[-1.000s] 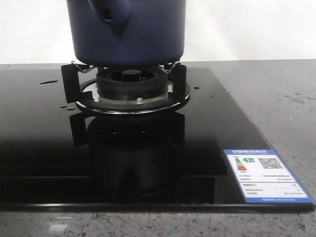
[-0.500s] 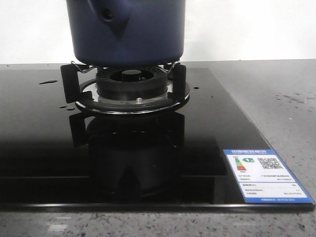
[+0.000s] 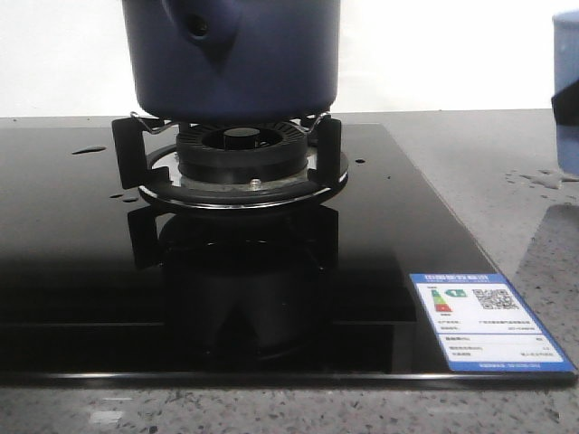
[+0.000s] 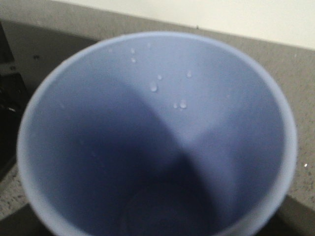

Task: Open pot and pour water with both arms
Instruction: 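Set the empty cup back on the counter and open right gripper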

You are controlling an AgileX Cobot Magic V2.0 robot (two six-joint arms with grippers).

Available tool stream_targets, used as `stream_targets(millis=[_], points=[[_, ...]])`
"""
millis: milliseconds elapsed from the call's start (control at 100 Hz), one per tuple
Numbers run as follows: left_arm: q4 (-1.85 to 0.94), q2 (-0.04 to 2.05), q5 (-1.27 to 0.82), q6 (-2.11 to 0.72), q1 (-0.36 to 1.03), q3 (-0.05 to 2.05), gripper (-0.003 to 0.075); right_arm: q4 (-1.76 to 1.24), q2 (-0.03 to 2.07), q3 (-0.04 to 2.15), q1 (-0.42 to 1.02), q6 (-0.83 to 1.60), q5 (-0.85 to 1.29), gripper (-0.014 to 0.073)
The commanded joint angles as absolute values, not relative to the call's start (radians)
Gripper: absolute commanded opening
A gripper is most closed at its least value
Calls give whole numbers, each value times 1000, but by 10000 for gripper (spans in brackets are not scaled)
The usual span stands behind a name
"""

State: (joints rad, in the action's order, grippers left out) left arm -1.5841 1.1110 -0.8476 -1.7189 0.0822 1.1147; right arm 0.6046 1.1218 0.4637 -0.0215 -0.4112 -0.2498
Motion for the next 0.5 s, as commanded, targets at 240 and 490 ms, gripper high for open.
stream_targets(millis=[240,490], points=[[-1677,1099,-866,-1712,89,1144,222,555,1182,485,-30,-419,-300,263],[-1677,1099,-875,-1712,89,1144,222,522,1122,485,-30,-419,-334,615]])
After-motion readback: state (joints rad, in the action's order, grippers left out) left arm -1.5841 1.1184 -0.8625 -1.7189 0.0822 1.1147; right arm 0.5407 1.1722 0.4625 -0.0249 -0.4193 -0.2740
